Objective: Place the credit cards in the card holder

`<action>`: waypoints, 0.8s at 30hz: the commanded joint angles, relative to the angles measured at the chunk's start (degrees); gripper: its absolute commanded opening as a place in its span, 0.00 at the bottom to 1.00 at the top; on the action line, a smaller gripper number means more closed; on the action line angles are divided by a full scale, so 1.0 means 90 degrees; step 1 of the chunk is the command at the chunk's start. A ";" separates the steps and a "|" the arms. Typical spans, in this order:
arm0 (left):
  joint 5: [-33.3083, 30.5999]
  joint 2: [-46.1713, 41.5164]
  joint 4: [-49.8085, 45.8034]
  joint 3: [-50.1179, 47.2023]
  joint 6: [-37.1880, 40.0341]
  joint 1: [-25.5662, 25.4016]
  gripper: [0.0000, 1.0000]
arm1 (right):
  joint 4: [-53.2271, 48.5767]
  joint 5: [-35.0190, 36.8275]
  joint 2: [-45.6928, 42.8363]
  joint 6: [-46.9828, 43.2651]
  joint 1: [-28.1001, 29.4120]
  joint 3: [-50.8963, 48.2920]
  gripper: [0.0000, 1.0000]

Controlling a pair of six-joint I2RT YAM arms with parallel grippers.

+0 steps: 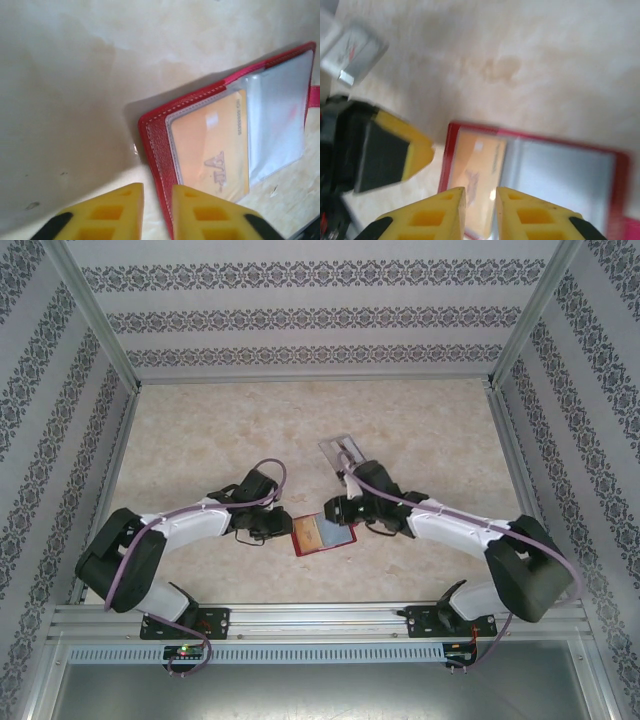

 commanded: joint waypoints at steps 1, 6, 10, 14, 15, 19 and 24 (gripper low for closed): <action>-0.0438 -0.0437 -0.0669 0.0308 0.0227 -0.0033 0.31 | -0.0858 0.0749 -0.0127 -0.0904 -0.0278 0.0591 0.28; -0.1171 -0.1074 -0.1419 0.0523 0.0331 -0.0013 0.40 | -0.1404 0.1415 0.0327 -0.1661 -0.0702 0.1579 0.37; -0.1915 -0.1512 -0.2117 0.0803 0.0472 -0.0009 0.46 | -0.1859 0.1646 0.1088 -0.2141 -0.0989 0.2529 0.39; -0.2371 -0.1838 -0.2467 0.0902 0.0573 -0.0008 0.50 | -0.2332 0.1767 0.1890 -0.2486 -0.1107 0.3386 0.40; -0.2445 -0.1888 -0.2546 0.0924 0.0584 -0.0012 0.51 | -0.2440 0.1799 0.2054 -0.2562 -0.1112 0.3576 0.41; -0.2646 -0.2096 -0.2763 0.0920 0.0534 -0.0005 0.61 | -0.3036 0.2206 0.2803 -0.2906 -0.0995 0.4411 0.45; -0.2805 -0.2265 -0.2895 0.0853 0.0501 -0.0003 0.81 | -0.3804 0.2993 0.3653 -0.3344 -0.0802 0.5398 0.46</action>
